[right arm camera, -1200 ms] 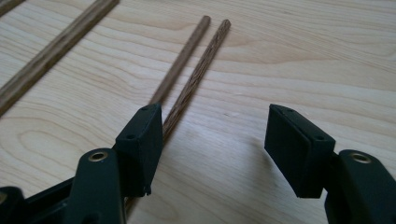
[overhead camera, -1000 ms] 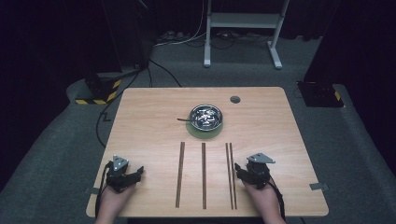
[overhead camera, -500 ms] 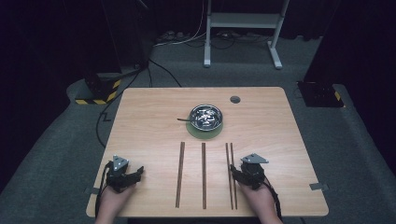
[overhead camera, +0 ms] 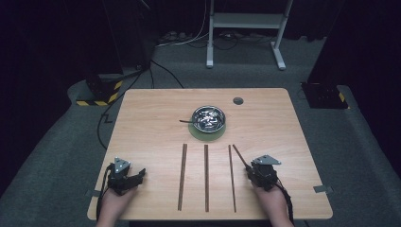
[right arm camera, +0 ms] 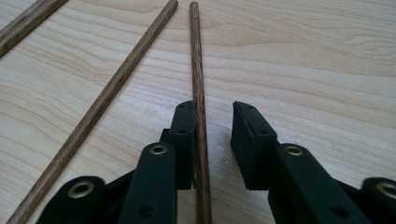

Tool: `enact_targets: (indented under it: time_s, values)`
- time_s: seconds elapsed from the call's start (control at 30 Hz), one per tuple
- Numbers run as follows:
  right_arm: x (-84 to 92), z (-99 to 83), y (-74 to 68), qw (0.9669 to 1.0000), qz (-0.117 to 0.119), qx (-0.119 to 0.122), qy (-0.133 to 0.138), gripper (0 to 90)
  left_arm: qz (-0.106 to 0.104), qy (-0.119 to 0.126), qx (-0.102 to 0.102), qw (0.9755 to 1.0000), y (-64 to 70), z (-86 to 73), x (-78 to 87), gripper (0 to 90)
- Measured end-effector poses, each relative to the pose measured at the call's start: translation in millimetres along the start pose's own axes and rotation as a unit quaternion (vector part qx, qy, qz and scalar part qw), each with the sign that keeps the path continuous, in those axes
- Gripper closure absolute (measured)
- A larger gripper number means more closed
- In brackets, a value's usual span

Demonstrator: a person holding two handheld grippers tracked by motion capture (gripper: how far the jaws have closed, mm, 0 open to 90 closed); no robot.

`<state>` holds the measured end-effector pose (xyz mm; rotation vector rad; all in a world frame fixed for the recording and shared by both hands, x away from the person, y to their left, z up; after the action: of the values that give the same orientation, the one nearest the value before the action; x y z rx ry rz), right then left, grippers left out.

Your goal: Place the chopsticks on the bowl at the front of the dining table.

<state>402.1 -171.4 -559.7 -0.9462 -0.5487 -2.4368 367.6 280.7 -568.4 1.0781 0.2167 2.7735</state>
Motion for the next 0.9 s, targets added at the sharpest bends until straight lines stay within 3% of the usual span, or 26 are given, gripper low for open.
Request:
enact_targets:
  time_s: [0.3, 0.47, 0.63, 0.9]
  values:
    - [0.0, 2.6, 0.7, 0.9998, 0.006, 0.012, -0.017, 72.7, 0.000, 0.000, 0.000, 1.0000, 0.0, 0.0, 0.0, 30.4]
    - [-1.7, 8.7, 0.5, 0.9988, 0.012, 0.018, -0.045, 69.5, 0.000, 0.000, 0.000, 1.0000, -0.1, 0.0, 0.0, 30.4]
    - [-6.5, 20.3, 1.1, 0.9950, 0.032, 0.023, -0.092, 69.7, -0.002, -0.002, -0.004, 1.0000, -0.4, -0.1, 0.2, 30.2]
    - [-9.6, 27.5, 1.6, 0.9904, 0.037, 0.038, -0.127, 73.8, -0.006, -0.006, -0.012, 0.9999, -0.2, -0.4, 0.6, 30.3]
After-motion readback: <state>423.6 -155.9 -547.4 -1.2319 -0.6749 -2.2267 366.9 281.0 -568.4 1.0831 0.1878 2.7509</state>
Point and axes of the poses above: each handheld gripper's, and its own axes: x roughly backward along the jaws, z roughly out of its top, y roughly to its right, the point moved 6 cm from there along -x, roughly forward along the jaws, and after that the axes turned 14 degrees about x, right-handed, at the moved point
